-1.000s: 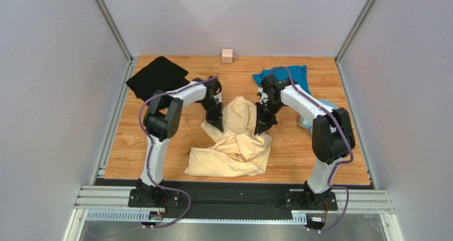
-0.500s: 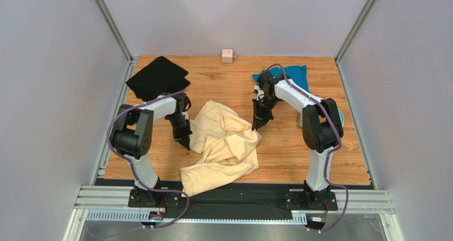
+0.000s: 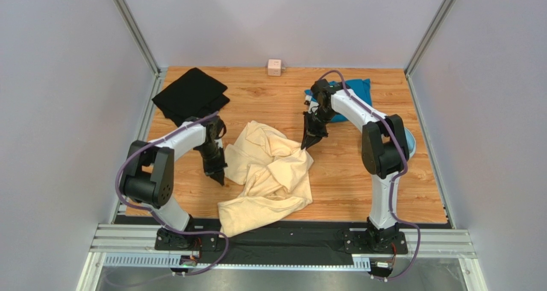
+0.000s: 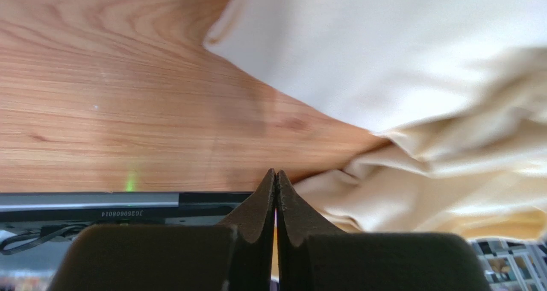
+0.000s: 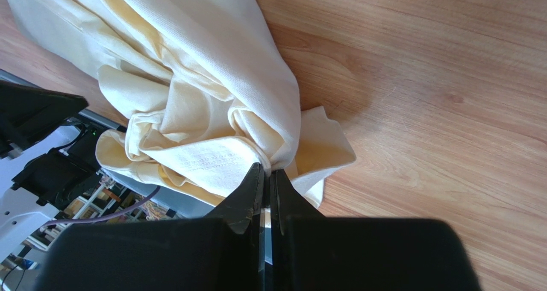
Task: Fold and stack the t-shirts
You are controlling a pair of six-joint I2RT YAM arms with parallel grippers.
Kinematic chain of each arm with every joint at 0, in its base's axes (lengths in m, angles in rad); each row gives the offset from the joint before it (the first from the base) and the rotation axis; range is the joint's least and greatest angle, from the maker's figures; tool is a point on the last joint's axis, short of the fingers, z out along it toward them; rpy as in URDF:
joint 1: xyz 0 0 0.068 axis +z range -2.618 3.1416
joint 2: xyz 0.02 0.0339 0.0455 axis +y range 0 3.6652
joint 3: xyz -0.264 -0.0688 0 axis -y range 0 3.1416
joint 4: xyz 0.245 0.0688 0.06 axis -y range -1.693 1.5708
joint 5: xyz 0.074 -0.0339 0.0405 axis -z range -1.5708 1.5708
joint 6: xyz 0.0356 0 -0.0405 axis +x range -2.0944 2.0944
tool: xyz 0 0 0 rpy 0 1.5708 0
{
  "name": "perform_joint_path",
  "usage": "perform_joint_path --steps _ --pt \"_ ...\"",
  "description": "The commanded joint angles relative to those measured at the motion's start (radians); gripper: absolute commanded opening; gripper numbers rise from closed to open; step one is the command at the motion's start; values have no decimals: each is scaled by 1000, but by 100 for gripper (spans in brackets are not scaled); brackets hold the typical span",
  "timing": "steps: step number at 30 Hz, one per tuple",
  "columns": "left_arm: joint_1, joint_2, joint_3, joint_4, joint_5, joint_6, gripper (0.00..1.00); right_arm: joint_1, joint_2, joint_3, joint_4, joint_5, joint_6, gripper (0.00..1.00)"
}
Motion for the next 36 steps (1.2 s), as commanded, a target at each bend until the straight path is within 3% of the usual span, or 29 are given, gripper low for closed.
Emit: perform_joint_path --steps 1,3,7,11,14,22,29,36 --pt "5 -110 233 36 32 -7 14 1 4 -2 10 -56 -8 0" --pt "5 -63 295 68 55 5 28 4 4 -27 19 -67 -5 0" --pt "0 150 486 93 177 42 29 29 2 -43 27 -78 -3 0" --pt "-48 347 624 94 167 94 37 75 16 -39 24 -78 12 0" --pt "-78 425 724 117 173 105 42 116 19 -36 22 -72 18 0" --pt "-89 605 1044 88 204 31 42 152 -8 -109 3 -44 4 0" --pt "-89 697 1140 48 244 39 42 149 13 -74 -11 -41 9 0" --pt "-89 666 1071 25 219 79 41 143 48 -39 -11 -44 10 0"
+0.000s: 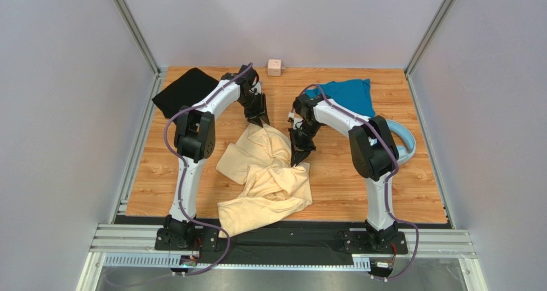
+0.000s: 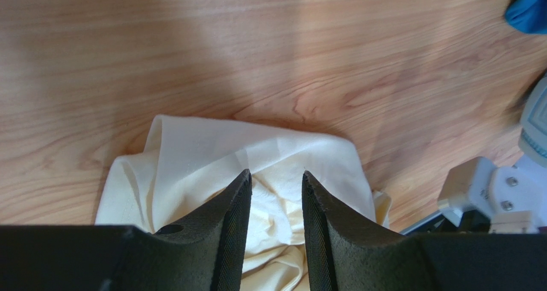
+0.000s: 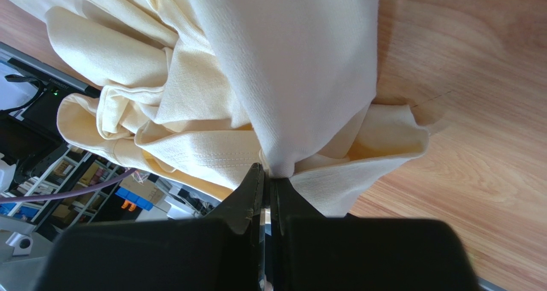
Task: Fold and stack the t-shirts
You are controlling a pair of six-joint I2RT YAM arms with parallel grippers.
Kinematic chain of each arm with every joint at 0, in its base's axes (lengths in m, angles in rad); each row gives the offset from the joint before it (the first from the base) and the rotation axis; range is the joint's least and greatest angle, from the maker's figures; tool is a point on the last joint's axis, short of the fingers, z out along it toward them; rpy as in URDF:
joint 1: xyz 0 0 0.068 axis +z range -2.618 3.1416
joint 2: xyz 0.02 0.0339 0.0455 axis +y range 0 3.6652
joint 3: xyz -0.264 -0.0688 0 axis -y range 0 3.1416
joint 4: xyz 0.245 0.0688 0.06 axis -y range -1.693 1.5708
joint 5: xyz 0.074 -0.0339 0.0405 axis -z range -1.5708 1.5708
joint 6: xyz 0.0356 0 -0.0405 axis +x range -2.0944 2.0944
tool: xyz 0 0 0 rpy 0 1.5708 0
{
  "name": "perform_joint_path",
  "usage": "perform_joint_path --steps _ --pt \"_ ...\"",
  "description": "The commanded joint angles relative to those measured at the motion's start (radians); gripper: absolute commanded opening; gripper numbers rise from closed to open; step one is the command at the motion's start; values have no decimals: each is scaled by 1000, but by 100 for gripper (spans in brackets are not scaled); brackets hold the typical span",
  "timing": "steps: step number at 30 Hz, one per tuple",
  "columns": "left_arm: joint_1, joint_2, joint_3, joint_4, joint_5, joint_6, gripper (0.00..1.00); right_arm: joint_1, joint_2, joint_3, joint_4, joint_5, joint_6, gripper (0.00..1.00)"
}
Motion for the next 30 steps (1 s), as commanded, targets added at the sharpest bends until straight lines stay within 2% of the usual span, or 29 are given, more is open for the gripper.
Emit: perform_joint_path --steps 1,22,24,25,27,28,30 --pt "-1 -42 -31 -42 -9 33 42 -7 26 36 -7 0 6 0" --pt "-1 -96 -148 -79 -37 93 37 -23 52 27 -2 0 -6 0" --pt "-1 -101 -161 -78 -40 98 33 -24 53 24 1 1 -6 0" --pt "-1 -102 -165 -78 -42 98 25 -24 53 24 -1 3 -6 0" --pt "-1 -104 -174 -76 -40 92 16 -24 53 22 1 4 -6 0" --pt "-1 -104 -175 -75 -39 92 8 -24 53 21 1 4 -6 0" --pt "-1 -108 -181 -73 -39 89 1 -24 47 16 1 12 -7 0"
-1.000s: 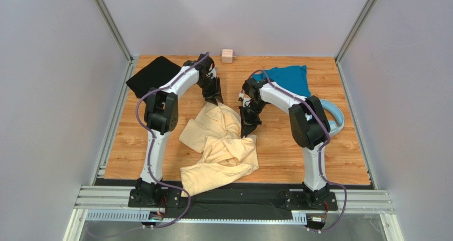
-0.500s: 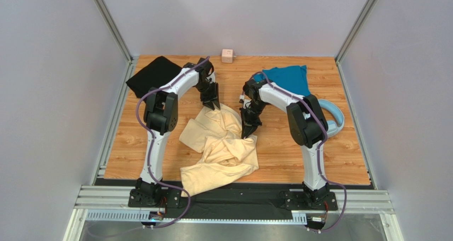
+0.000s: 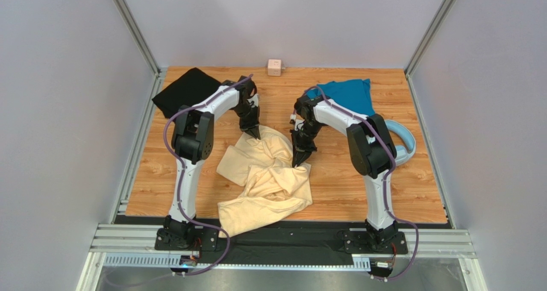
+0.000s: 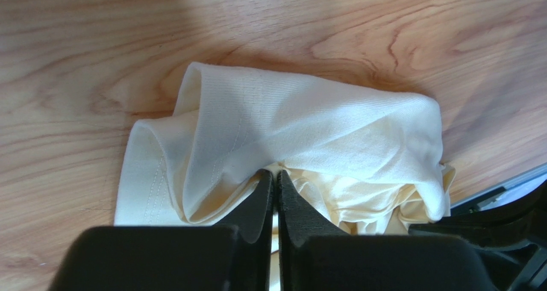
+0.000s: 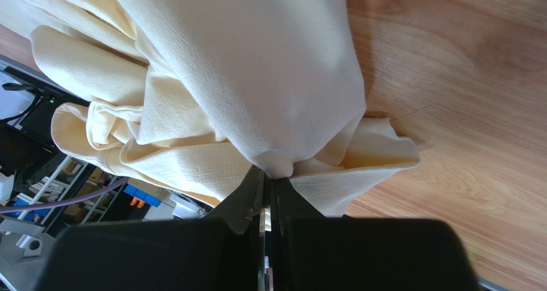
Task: Fold and stack the t-shirts
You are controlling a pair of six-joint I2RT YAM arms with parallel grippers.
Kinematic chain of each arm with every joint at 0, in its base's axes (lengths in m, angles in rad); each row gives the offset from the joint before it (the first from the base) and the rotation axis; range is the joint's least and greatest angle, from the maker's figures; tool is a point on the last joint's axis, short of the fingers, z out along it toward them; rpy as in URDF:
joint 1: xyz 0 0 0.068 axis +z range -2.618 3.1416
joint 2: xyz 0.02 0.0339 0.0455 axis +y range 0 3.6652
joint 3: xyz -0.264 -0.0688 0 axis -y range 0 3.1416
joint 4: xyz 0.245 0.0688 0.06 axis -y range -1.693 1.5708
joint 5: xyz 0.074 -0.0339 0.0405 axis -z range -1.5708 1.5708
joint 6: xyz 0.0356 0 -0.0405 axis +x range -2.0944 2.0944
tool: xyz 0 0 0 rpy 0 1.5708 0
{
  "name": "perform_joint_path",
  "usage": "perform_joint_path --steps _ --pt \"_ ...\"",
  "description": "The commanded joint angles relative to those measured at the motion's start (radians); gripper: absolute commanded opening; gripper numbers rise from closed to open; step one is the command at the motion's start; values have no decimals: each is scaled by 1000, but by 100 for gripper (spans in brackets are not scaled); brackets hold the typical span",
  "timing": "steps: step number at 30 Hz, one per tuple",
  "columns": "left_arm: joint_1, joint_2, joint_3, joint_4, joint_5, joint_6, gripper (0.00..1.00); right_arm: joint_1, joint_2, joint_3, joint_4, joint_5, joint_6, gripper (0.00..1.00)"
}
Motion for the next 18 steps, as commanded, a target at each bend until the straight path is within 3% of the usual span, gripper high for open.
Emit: perform_joint_path --steps 1,11,18 --pt "-1 -68 -14 -11 -8 12 0 -5 3 6 4 16 -7 0" --pt "3 -163 -43 -48 -157 23 0 -37 -49 -58 27 55 -4 0" --pt "54 -327 -138 -49 -235 2 0 -69 -120 -92 24 81 -4 0"
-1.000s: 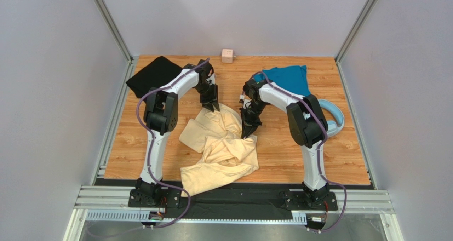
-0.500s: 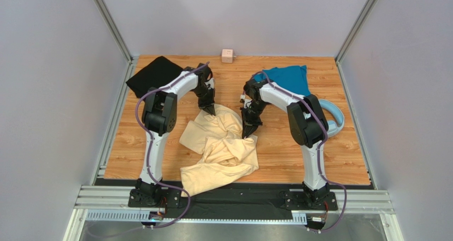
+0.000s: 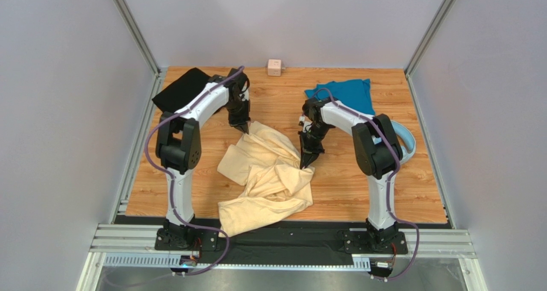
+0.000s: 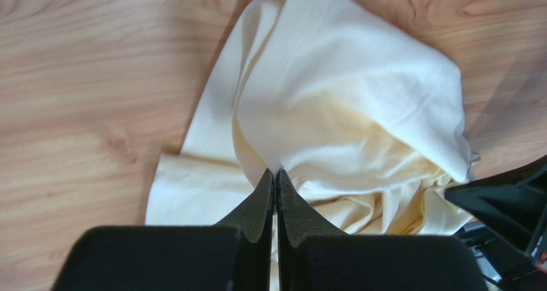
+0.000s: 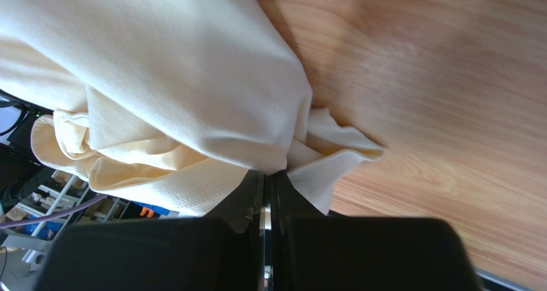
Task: Fold and stack the t-shirts
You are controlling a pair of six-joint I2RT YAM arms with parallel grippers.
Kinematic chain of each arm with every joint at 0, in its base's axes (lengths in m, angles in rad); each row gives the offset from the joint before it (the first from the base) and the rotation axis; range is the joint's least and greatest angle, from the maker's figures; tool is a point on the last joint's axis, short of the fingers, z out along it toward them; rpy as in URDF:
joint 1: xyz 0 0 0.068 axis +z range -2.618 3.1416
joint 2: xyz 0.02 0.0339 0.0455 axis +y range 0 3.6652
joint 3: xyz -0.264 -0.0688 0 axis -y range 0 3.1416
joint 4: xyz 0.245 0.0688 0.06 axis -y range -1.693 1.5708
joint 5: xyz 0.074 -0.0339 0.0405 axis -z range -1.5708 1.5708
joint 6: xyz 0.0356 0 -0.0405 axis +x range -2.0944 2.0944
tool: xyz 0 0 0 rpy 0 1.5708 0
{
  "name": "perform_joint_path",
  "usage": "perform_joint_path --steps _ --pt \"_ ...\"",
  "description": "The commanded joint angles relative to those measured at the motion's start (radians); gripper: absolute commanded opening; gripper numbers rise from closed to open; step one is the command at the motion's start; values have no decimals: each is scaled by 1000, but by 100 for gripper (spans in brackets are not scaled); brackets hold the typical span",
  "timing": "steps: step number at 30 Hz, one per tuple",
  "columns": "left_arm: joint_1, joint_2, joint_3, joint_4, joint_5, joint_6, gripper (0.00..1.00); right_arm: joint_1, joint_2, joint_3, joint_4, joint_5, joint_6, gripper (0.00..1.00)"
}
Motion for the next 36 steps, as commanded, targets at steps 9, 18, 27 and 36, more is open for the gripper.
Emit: perform_joint_path --steps 9,18,27,36 --pt "88 -315 -191 -15 -132 -37 0 -80 -192 38 5 55 19 0" --pt "126 -452 -173 -58 -188 -69 0 -106 -215 121 -9 40 36 0" --pt "144 -558 -157 -85 -236 -84 0 -106 -7 470 -76 -8 10 13" --pt "161 -660 -248 -96 -284 -98 0 -108 59 739 -56 -111 91 18"
